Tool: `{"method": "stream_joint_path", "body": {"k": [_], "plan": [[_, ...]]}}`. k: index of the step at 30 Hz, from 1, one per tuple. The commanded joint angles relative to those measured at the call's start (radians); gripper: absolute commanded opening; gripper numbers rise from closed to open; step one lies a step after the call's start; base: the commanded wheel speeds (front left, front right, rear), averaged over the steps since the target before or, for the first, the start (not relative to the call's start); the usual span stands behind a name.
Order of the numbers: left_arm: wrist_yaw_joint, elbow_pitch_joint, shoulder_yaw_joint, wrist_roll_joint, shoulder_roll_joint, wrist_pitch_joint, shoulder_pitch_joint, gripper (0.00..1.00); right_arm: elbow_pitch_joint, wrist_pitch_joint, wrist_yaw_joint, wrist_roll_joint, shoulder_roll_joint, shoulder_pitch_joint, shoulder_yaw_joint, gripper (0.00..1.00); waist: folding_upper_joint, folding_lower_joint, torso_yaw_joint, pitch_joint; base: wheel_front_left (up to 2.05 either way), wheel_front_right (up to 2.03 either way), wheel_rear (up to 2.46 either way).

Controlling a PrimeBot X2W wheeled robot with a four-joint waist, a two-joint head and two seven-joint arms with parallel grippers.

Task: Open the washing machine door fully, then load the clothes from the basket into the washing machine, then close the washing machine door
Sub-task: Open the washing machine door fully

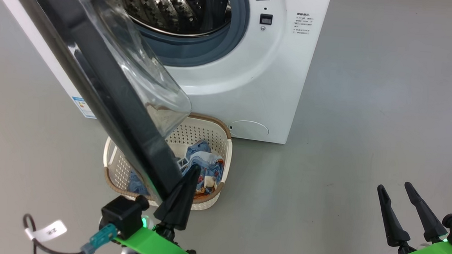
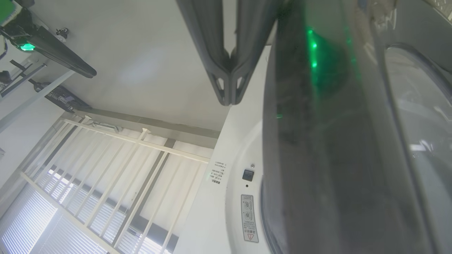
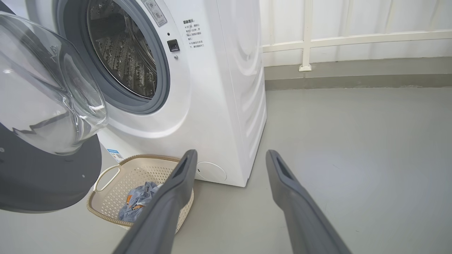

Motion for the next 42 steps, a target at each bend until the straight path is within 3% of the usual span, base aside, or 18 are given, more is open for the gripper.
{"method": "stream_joint_path", "body": {"k": [1,42], "plan": [[0.035,-0.031,0.086,0.001,0.042,-0.008,-0.021,0.0,-0.026,-0.012,0.003,-0.006,-0.021,-0.009,0.024,1.0,0.0,0.0,0.002,-0.002,0.0,0.0,0.0],[0.119,-0.201,0.168,0.068,0.042,-0.008,0.196,0.0,-0.037,-0.012,0.003,-0.003,-0.028,0.007,0.032,1.0,0.0,0.0,0.094,-0.003,0.0,0.0,0.0]]}}
